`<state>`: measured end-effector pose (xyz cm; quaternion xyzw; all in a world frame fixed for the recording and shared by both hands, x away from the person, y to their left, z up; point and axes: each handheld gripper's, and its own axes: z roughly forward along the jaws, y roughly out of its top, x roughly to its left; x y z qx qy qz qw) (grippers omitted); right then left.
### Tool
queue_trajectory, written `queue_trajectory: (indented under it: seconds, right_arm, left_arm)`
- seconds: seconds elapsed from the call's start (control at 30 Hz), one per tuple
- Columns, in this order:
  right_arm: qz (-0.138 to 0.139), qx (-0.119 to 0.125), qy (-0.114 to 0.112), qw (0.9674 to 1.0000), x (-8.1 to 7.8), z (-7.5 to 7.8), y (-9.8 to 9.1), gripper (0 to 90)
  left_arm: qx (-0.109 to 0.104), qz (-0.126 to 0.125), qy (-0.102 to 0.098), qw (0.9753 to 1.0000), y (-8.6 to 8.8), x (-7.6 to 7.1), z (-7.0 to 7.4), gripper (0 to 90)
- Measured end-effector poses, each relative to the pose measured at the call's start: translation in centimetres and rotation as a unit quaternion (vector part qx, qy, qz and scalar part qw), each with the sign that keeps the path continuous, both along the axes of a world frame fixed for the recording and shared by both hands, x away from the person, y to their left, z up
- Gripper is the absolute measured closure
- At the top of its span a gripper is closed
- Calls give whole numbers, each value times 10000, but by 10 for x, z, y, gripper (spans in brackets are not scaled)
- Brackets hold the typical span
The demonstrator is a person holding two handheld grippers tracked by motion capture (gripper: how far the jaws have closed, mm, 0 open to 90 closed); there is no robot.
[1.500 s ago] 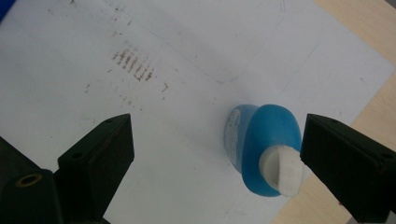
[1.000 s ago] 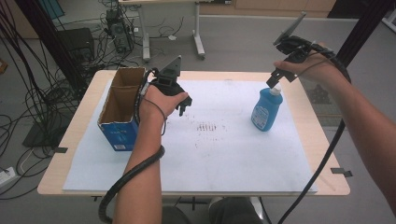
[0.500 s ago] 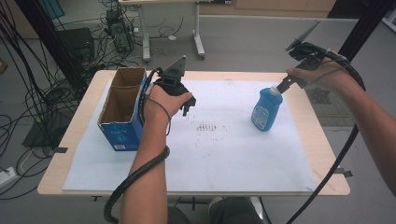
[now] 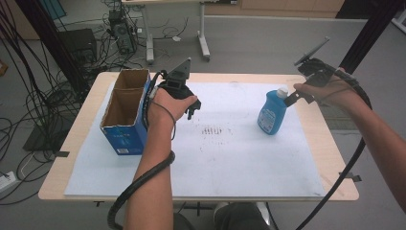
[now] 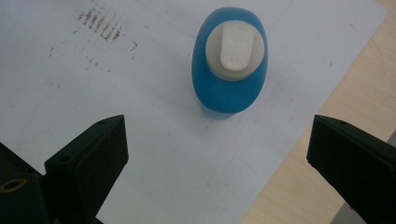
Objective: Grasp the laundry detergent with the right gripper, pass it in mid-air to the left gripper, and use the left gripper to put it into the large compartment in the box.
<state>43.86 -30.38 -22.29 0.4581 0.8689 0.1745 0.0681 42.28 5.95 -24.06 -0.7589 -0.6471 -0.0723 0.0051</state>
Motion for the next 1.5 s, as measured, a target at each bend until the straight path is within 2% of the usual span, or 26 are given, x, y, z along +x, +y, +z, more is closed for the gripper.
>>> queue_trajectory:
  seconds: [0.07,0.33,0.53,0.57,0.6,0.73,1.0,1.17,1.43,1.5]
  right_arm:
    - [-16,79,-89,9999,-2,-7,-3,50]
    - [-84,196,-179,9996,-6,-27,-10,46]
    - [-130,337,-415,9985,-10,-42,-14,44]
    - [-123,416,-521,9977,-11,-47,-15,44]
    - [-123,416,-521,9977,-11,-47,-15,44]
    - [-130,480,-754,9959,-13,-57,-14,43]
    - [-220,580,-988,9932,-13,-78,-10,41]
    - [-259,670,-1249,9896,-13,-90,-9,38]
    - [-294,762,-1509,9852,-14,-107,-4,39]
    - [-337,799,-1616,9830,-14,-112,-4,38]
  left_arm:
    - [12,-10,16,10000,0,0,0,64]
    - [20,-5,2,10000,0,1,-1,64]
    - [35,-22,21,10000,0,2,-2,64]
    - [38,-15,14,10000,0,2,-2,64]
    - [40,-17,19,10000,0,2,-2,64]
    - [45,-1,1,10000,0,3,-2,64]
    - [64,-4,2,10000,4,4,-1,64]
    - [65,12,19,10000,5,6,-3,64]
    - [49,20,23,10000,7,7,-6,64]
    - [44,34,7,10000,9,7,-7,64]
